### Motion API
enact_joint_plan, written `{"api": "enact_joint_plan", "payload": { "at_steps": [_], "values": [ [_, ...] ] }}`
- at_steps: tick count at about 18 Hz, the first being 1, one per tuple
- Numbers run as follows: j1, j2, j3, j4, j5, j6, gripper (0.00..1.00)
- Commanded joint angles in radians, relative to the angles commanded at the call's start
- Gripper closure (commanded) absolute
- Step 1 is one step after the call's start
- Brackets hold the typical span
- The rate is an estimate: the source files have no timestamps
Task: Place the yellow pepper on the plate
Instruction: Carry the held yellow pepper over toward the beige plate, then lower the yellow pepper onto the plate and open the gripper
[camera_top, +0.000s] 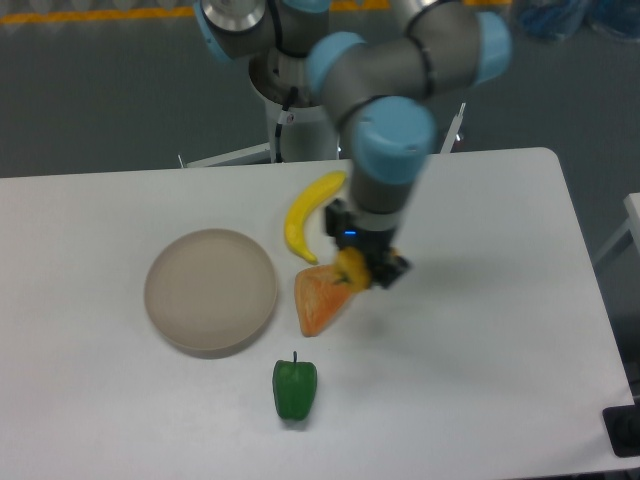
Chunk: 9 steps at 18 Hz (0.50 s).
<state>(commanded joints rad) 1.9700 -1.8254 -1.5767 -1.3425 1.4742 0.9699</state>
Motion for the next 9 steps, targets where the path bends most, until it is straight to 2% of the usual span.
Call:
{"api": "enact_joint_plan", "payload": {
  "at_steps": [1, 3, 7, 9],
  "values": [
    [-0.043, -0.006, -0.037, 0.055, -0.020, -0.038, 0.84],
    [-0.069, -0.012, -0.083, 0.118, -0.038, -0.062, 0.84],
    [-0.115, -0.014, -0.146, 0.135, -0.038, -0.071, 0.79],
    [-0.129, -0.020, -0.157, 0.135, -0.038, -0.071, 0.76]
  ]
}}
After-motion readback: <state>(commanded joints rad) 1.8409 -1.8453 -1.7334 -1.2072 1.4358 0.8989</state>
